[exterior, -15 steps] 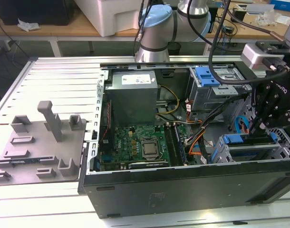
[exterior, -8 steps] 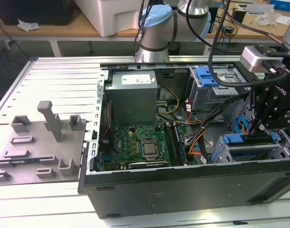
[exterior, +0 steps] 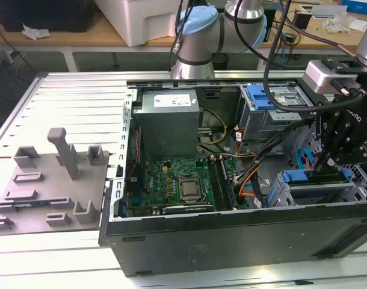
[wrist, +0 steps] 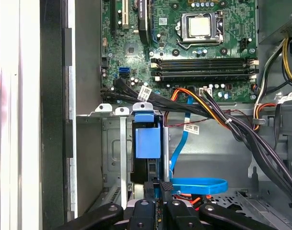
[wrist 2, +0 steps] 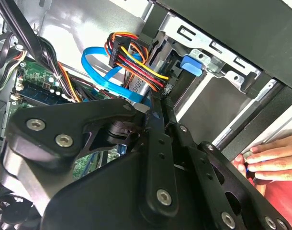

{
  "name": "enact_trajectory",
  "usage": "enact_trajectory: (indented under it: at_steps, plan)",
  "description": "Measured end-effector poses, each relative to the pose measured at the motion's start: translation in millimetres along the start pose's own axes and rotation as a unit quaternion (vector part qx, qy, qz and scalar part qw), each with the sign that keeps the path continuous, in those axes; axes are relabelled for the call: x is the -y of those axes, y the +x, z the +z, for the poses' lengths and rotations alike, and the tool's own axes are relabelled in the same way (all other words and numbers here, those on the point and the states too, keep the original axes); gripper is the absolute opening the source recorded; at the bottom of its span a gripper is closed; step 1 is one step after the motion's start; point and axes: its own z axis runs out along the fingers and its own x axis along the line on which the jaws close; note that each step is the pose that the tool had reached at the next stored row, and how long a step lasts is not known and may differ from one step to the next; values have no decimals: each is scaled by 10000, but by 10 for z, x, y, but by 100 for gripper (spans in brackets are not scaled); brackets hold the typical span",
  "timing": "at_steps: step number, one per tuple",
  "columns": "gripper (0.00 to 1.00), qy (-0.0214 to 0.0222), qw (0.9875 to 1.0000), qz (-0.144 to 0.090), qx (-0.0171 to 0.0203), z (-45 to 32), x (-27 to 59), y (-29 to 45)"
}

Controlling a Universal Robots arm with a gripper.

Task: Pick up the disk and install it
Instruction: 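Insert the second disk wire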

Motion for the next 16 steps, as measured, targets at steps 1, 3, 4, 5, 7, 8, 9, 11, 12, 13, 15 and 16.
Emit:
enact_trajectory:
  at_steps: [1,3,4,5,7,8,9,11,12,13,15,16]
  plan:
    - [16,0,10000,-1,0,0,0,0]
    - [16,0,10000,-1,0,0,0,0]
    - [16,0,10000,-1,1,-1,0,0]
    - [16,1,10000,-1,4,-3,0,0]
    - [23,0,10000,-1,7,-18,0,1]
    - [35,0,10000,-1,0,-40,-1,3]
    - [35,0,10000,-1,2,-44,-1,4]
    - [41,0,10000,-1,0,-56,-1,4]
    - [47,0,10000,-1,0,-62,-1,5]
    - [54,0,10000,-1,0,-74,-2,6]
    - [54,0,10000,-1,0,-95,-2,6]
    - [54,0,10000,-1,0,-103,-2,5]
